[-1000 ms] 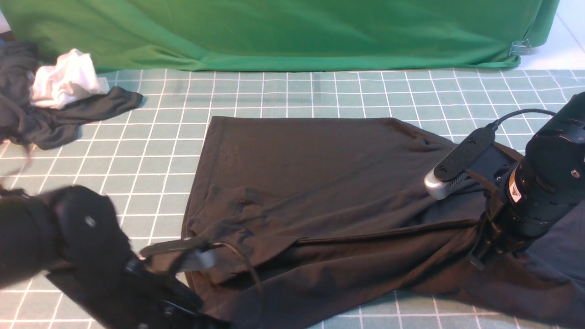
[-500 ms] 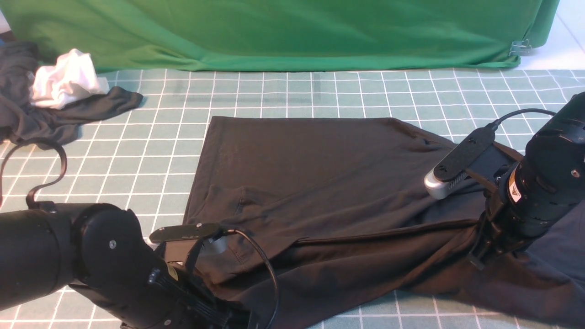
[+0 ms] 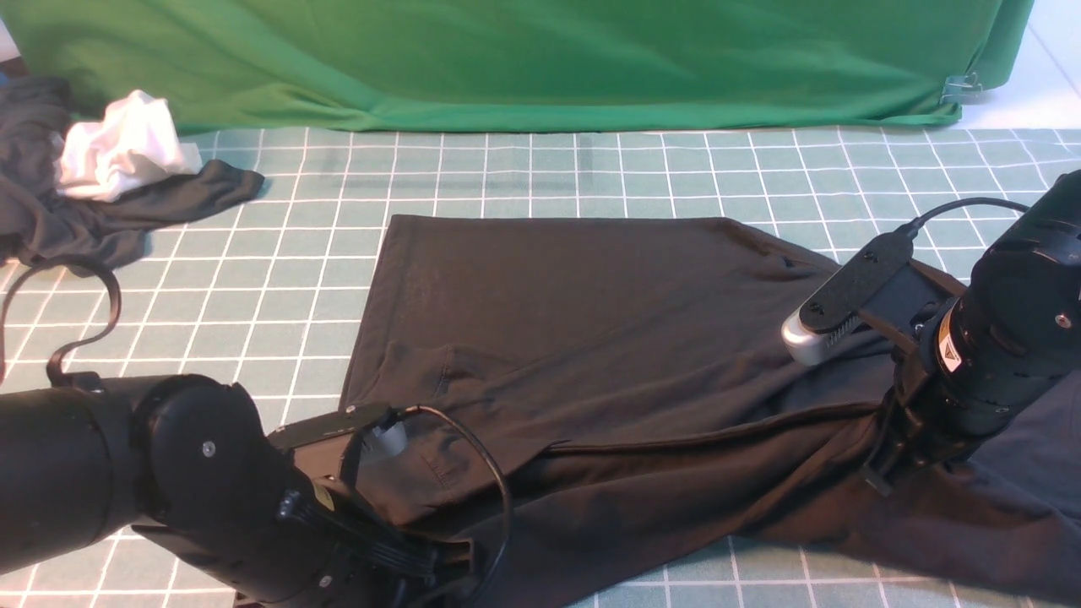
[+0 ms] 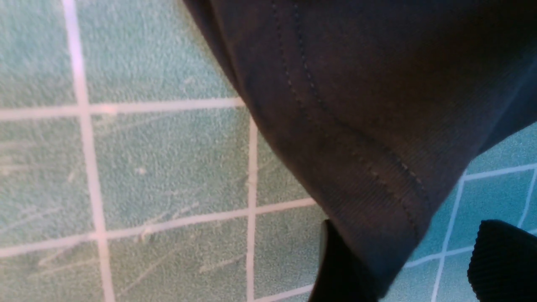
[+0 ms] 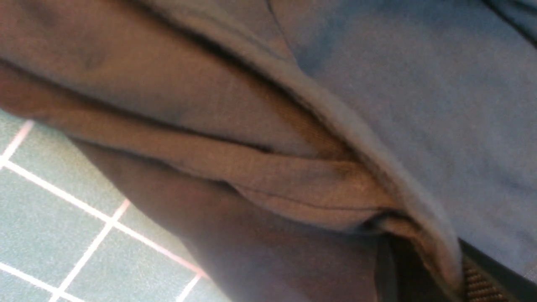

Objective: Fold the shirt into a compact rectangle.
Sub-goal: 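Grasp the near edge of the shirt at its hem and shoulder corners, then fold the black garment in half by bringing its near edge over to the far edge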

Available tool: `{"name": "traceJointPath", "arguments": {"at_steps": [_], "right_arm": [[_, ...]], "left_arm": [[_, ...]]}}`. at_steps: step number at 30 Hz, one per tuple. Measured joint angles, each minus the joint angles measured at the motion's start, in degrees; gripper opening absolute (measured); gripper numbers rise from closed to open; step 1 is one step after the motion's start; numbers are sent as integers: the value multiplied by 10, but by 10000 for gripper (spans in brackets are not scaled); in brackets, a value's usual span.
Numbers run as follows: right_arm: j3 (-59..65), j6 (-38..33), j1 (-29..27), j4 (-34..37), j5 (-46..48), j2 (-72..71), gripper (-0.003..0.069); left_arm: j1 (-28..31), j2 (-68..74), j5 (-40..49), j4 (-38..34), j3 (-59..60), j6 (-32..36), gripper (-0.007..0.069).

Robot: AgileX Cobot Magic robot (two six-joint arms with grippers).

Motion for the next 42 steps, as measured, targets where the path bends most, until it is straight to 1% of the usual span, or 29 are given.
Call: {"name": "traceJointPath", "arguments": {"at_steps": [8,12,13,14,17,18,20,21,26,28,30,32,33,35,36,38,42], "right_arm": [[0,0,0,0,-1,0,43],[0,0,0,0,-1,0,43],[0,0,0,0,-1,0,43],[0,0,0,0,-1,0,43],[0,0,0,0,-2,0,43],[0,0,0,0,-2,0,43],[0,0,0,0,-2,0,43],[0,0,0,0,-2,0,43],[0,0,0,0,0,0,43],[0,1,0,0,1,0,43],[0,4,0,0,1,0,43],[0,7,0,0,1,0,43],[-1,7,0,0,1,0,43],[-9,8,0,1,5,0,43],[-11,8,0,1,6,0,43],[-26,9,0,1,5,0,43],[-57,9,0,1,-1,1,43]], "left_arm": [[0,51,5,-15,0,-2,379],[0,53,-6,-25,0,0,367],[0,53,-16,-27,0,0,337],[0,53,-18,-27,0,0,332],[0,56,-26,-27,0,15,200],[0,57,-26,-27,0,23,141],[0,57,-22,-27,0,40,55],[0,55,-13,-27,0,48,27],[0,18,29,-24,-10,49,11],[1,-27,45,-20,-33,40,11],[13,-55,56,-20,-57,36,11],[37,-76,60,-20,-88,31,11],[37,-78,60,-20,-91,31,11],[81,-86,68,-16,-128,31,11],[84,-86,68,-16,-130,31,11],[125,-86,70,-8,-153,35,11],[171,-74,59,-6,-175,46,12]]}}
